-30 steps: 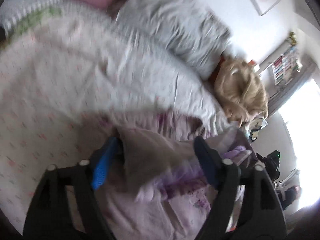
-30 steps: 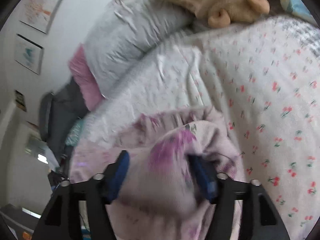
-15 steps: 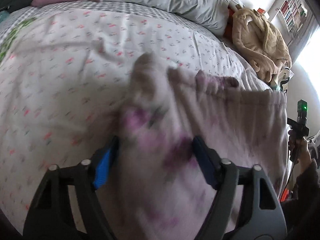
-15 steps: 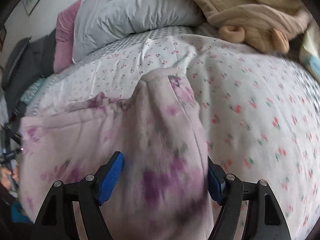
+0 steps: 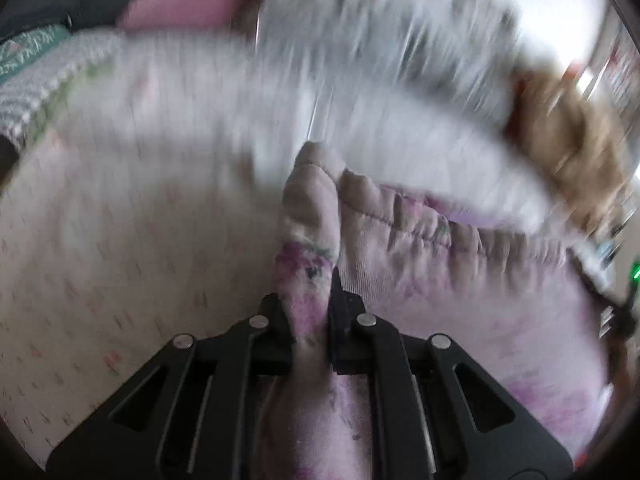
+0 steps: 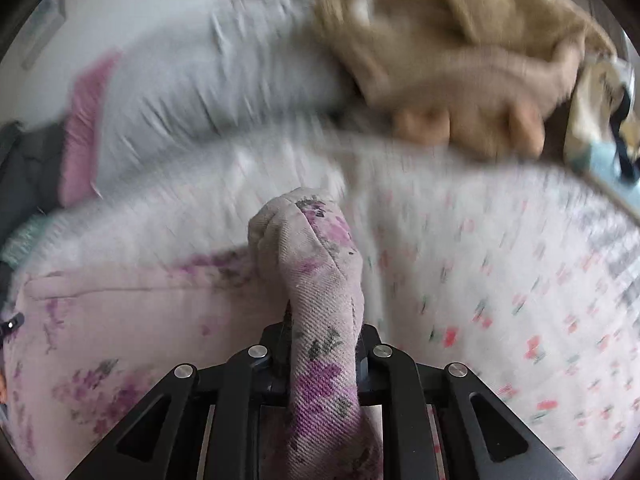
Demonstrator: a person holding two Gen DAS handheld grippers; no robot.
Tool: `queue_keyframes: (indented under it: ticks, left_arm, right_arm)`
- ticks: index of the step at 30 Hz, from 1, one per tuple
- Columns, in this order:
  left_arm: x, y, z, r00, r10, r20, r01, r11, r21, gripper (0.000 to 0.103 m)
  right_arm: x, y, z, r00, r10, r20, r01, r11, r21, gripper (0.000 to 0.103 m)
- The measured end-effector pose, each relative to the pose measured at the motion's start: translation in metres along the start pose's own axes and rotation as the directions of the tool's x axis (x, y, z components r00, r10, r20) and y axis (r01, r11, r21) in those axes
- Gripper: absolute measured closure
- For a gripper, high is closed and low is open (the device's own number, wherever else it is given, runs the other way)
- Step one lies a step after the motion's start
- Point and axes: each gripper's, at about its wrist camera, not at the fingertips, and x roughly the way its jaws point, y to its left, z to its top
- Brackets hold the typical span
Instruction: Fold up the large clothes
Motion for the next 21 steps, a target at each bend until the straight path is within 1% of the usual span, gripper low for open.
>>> queue_keyframes:
  ticks: [1,3,4,5,6,7,8,9,10,11,12,14,15,16,17,19,21]
  left_arm:
    - [0.016,-0.001,-0.007,0.999,0.034,-0.037,-0.034,0.999,0.006,0.086]
    - [0.013,-0.002,-0.004,0.998,0.053,-0.028,-0.053,0.999,-0.002,0.084]
    - [0.011,-0.005,0.000,0.997,0.075,-0.037,-0.075,0.997,0.011,0.079]
    - [0.007,-0.007,0.001,0.995,0.095,-0.040,-0.094,0.995,0.025,0.073]
    - [0.000,-0.010,0.002,0.993,0.116,-0.033,-0.115,0.993,0.038,0.069]
    - [-0.009,-0.012,0.002,0.992,0.126,-0.021,-0.125,0.991,0.048,0.063]
    - [-0.019,-0.012,0.002,0.992,0.129,-0.009,-0.128,0.990,0.054,0.052]
    - [-0.028,-0.014,-0.001,0.993,0.119,0.000,-0.119,0.991,0.056,0.044]
    - [-0.041,-0.013,-0.004,0.996,0.088,0.007,-0.088,0.995,0.054,0.029]
    - [-0.048,-0.011,-0.007,0.998,0.060,0.007,-0.060,0.997,0.046,0.017]
    - [-0.059,-0.008,-0.010,1.000,0.016,-0.002,-0.016,0.999,0.028,0.015]
    - [-0.070,-0.002,-0.017,0.997,-0.051,-0.052,0.050,0.999,-0.014,0.010]
    - [-0.072,0.000,-0.018,0.995,-0.074,-0.071,0.072,0.997,-0.033,0.009]
    - [-0.078,0.007,-0.023,0.989,-0.113,-0.093,0.106,0.992,-0.075,0.009]
    - [-0.081,0.011,-0.028,0.986,-0.135,-0.103,0.124,0.986,-0.108,0.008]
    - [-0.088,0.024,-0.044,0.974,-0.189,-0.126,0.163,0.967,-0.194,0.008]
    - [-0.093,0.032,-0.059,0.967,-0.223,-0.124,0.187,0.950,-0.250,0.008]
  right_arm:
    - [0.004,0.002,-0.003,1.000,-0.018,-0.013,0.018,1.000,0.000,0.079]
    - [0.003,0.002,-0.002,0.998,-0.056,-0.015,0.056,0.998,0.008,0.075]
    - [0.001,0.003,-0.001,0.996,-0.082,-0.025,0.082,0.997,-0.003,0.069]
    - [-0.002,0.004,0.000,0.995,-0.097,-0.027,0.097,0.995,-0.013,0.062]
    - [-0.010,0.006,0.001,0.993,-0.114,-0.019,0.113,0.993,-0.025,0.058]
    - [-0.021,0.004,0.001,0.992,-0.123,-0.009,0.122,0.992,-0.030,0.051]
    - [-0.030,0.004,0.002,0.992,-0.124,0.000,0.124,0.992,-0.031,0.040]
    - [-0.042,0.004,0.001,0.994,-0.112,0.008,0.112,0.993,-0.029,0.034]
    - [-0.051,0.002,-0.001,0.996,-0.091,0.015,0.092,0.996,-0.023,0.028]
    - [-0.064,-0.003,-0.004,0.999,-0.044,0.019,0.044,0.999,-0.004,0.026]
    - [-0.072,-0.008,-0.007,1.000,-0.008,0.012,0.008,1.000,0.015,0.025]
    - [-0.083,-0.018,-0.011,0.997,0.071,-0.017,-0.070,0.995,0.070,0.021]
    - [-0.090,-0.029,-0.015,0.989,0.142,-0.039,-0.137,0.982,0.127,0.021]
    - [-0.093,-0.037,-0.018,0.978,0.199,-0.057,-0.186,0.967,0.176,0.021]
    - [-0.095,-0.044,-0.023,0.967,0.244,-0.074,-0.222,0.948,0.228,0.021]
    - [-0.098,-0.055,-0.032,0.954,0.282,-0.099,-0.241,0.921,0.305,0.021]
    - [-0.099,-0.066,-0.045,0.947,0.301,-0.114,-0.242,0.898,0.367,0.021]
